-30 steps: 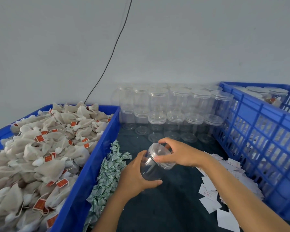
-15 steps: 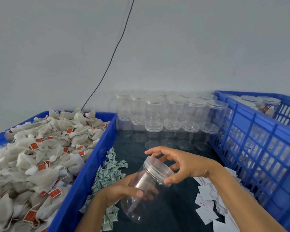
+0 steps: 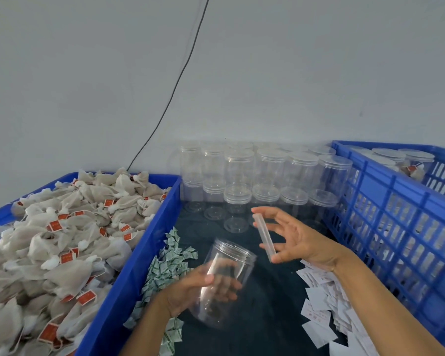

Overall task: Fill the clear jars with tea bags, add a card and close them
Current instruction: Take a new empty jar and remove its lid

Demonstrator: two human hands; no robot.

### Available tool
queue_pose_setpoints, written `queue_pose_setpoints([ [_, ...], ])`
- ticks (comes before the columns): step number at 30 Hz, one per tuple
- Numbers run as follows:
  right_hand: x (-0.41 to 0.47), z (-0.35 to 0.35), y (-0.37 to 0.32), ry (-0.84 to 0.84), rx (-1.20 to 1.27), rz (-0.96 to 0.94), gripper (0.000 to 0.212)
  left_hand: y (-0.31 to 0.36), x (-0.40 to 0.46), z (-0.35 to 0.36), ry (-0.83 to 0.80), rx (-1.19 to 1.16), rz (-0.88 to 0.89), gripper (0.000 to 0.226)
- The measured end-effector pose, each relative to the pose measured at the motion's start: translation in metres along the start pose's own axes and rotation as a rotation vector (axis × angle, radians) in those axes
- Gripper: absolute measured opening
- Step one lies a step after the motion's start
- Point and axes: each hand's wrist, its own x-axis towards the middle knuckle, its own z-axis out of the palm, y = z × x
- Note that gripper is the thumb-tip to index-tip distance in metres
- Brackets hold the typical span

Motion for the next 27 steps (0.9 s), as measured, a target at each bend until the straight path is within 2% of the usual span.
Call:
queue_pose_setpoints([
  [3,0.003,0.007,0.015,0.280,-0.056,0.066,0.079,-0.003,0.002,0.011,0.178,0.051,0.096,0.084],
  [7,0.013,0.033,0.053,0.685,0.005,0.129,0.069,-0.010,0.007,0.025,0.389,0.032,0.161,0.077],
  [10,0.018,0.056,0.079,0.854,-0.045,0.174,0.070,-0.021,0.014,0.038,0.569,-0.003,0.181,0.082],
  [14,0.022,0.081,0.105,0.975,-0.013,0.143,0.064,-0.033,0.021,0.052,0.687,-0.001,0.228,0.086],
  [17,0.021,0.091,0.114,1.027,-0.100,0.139,0.062,-0.036,0.024,0.055,0.756,0.056,0.258,0.093],
  [20,0.020,0.095,0.119,1.018,-0.216,0.118,0.061,-0.032,0.025,0.058,0.799,0.115,0.265,0.096],
  [23,0.020,0.097,0.122,0.982,-0.362,0.107,0.048,-0.029,0.026,0.056,0.834,0.140,0.264,0.094],
  [27,0.023,0.097,0.129,0.896,-0.472,0.181,0.039,-0.023,0.020,0.056,0.838,0.224,0.179,0.098],
])
